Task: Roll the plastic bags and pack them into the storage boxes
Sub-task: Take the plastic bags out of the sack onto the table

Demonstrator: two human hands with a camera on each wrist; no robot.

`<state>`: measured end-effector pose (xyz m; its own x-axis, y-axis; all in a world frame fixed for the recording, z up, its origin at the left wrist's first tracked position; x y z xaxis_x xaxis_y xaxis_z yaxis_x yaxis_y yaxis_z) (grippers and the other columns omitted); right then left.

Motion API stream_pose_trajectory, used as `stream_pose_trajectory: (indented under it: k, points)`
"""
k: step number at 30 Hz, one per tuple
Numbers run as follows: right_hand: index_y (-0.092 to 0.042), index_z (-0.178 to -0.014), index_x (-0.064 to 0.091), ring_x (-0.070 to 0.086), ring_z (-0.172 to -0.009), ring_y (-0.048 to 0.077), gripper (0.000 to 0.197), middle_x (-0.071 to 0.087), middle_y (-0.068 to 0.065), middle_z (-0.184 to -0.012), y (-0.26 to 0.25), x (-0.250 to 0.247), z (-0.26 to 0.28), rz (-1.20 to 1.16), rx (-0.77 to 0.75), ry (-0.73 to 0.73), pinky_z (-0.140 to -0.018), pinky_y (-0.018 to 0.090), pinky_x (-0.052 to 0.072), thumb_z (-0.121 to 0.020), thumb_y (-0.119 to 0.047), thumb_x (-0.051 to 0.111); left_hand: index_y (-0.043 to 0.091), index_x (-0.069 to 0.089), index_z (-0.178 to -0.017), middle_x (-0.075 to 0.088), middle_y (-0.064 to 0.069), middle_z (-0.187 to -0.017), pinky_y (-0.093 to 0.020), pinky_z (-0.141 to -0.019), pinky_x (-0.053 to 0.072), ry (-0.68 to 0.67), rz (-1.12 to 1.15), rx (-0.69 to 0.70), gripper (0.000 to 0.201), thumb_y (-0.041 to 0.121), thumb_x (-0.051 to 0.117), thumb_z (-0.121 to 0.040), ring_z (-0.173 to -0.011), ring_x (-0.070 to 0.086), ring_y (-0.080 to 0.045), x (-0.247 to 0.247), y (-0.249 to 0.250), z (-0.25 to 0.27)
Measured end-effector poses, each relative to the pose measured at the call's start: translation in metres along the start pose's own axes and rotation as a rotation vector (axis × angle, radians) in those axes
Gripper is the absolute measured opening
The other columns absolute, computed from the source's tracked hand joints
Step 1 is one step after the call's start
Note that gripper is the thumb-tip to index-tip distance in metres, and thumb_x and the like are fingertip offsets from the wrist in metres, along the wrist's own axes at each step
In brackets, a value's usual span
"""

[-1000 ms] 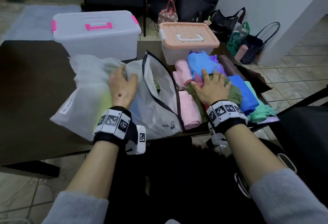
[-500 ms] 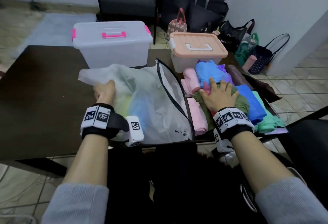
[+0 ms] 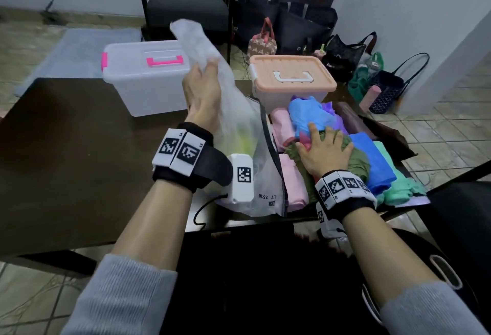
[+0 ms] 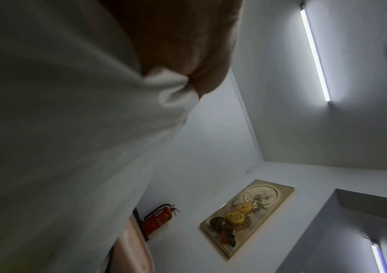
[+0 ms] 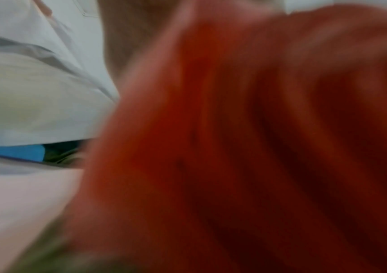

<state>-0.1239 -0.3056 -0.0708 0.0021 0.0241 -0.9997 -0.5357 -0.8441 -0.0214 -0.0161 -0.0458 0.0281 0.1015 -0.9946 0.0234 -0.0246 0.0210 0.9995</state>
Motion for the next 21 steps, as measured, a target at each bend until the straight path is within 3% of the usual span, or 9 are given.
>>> stream_pose_trajectory:
  k: [5,9,12,15,17,19,21]
  points:
    - [-0.030,-0.150,0.010,0.011,-0.141,0.036,0.062,0.016,0.014,-0.154,-0.001,0.001,0.001,0.028,0.003,0.010,-0.111,0.057,0.010,-0.095,-0.053,0.029,0.016,0.055,-0.072,0.052,0.005,-0.067,-0.021,-0.060,0.046,0.013,0.158,0.083,0.028,0.027,0.049,-0.096,-0.065,0.052,-0.008,0.002,0.051,0.000]
    - [-0.030,-0.150,0.010,0.011,-0.142,0.036,0.062,0.015,0.014,-0.154,-0.001,0.000,0.001,0.038,0.003,0.010,-0.112,0.056,0.010,-0.095,-0.053,0.029,0.016,0.052,-0.074,0.057,0.004,-0.077,-0.029,-0.078,0.055,0.111,0.271,-0.041,0.022,0.025,0.053,-0.094,-0.082,0.062,-0.014,-0.018,0.049,-0.010]
    - [-0.029,-0.150,0.009,0.011,-0.141,0.036,0.062,0.015,0.014,-0.154,-0.001,0.000,0.001,0.049,-0.001,0.013,-0.111,0.057,0.011,-0.096,-0.053,0.029,0.011,0.054,-0.093,0.061,0.002,-0.082,-0.024,-0.066,0.054,0.196,0.341,-0.164,0.014,0.024,0.057,-0.091,-0.078,0.063,-0.013,-0.049,0.021,-0.017]
    - [-0.029,-0.150,0.009,0.011,-0.141,0.036,0.062,0.015,0.014,-0.154,-0.002,0.000,0.002,0.053,0.000,0.010,-0.111,0.057,0.011,-0.096,-0.053,0.029,0.008,0.049,-0.126,0.063,-0.005,-0.110,-0.023,-0.062,0.054,0.272,0.332,-0.226,0.044,0.025,0.060,-0.087,-0.084,0.064,-0.015,-0.088,-0.006,-0.025]
    - [-0.029,-0.150,0.010,0.011,-0.142,0.037,0.062,0.015,0.015,-0.154,-0.002,0.000,0.002,0.038,0.006,0.001,-0.112,0.057,0.010,-0.095,-0.053,0.028,0.007,0.046,-0.131,0.058,-0.003,-0.119,-0.017,-0.059,0.050,0.364,0.214,-0.263,0.046,0.025,0.055,-0.090,-0.086,0.061,-0.012,-0.119,-0.024,-0.026]
    - [-0.029,-0.150,0.012,0.010,-0.142,0.037,0.062,0.015,0.015,-0.155,-0.002,-0.001,0.001,0.007,0.010,-0.010,-0.112,0.057,0.009,-0.095,-0.055,0.028,0.007,0.046,-0.132,0.055,0.000,-0.121,-0.016,-0.062,0.046,0.418,0.109,-0.293,0.044,0.025,0.050,-0.092,-0.092,0.056,-0.013,-0.148,-0.041,-0.024]
    - [-0.029,-0.149,0.013,0.010,-0.142,0.036,0.063,0.015,0.014,-0.155,-0.002,-0.002,0.001,-0.011,0.013,-0.018,-0.112,0.058,0.008,-0.094,-0.058,0.027,0.005,0.039,-0.137,0.049,0.000,-0.124,-0.019,-0.074,0.044,0.428,-0.048,-0.347,0.049,0.026,0.044,-0.092,-0.101,0.051,-0.017,-0.172,-0.056,-0.019]
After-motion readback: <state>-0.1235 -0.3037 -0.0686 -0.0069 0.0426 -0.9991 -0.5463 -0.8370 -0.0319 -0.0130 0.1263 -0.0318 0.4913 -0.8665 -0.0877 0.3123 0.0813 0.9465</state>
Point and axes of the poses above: each hand's wrist, its own z-axis away from the middle knuckle, its own x-axis out of the palm, y = z × x, the point moved 9 cm from there along -z, towards the middle knuckle
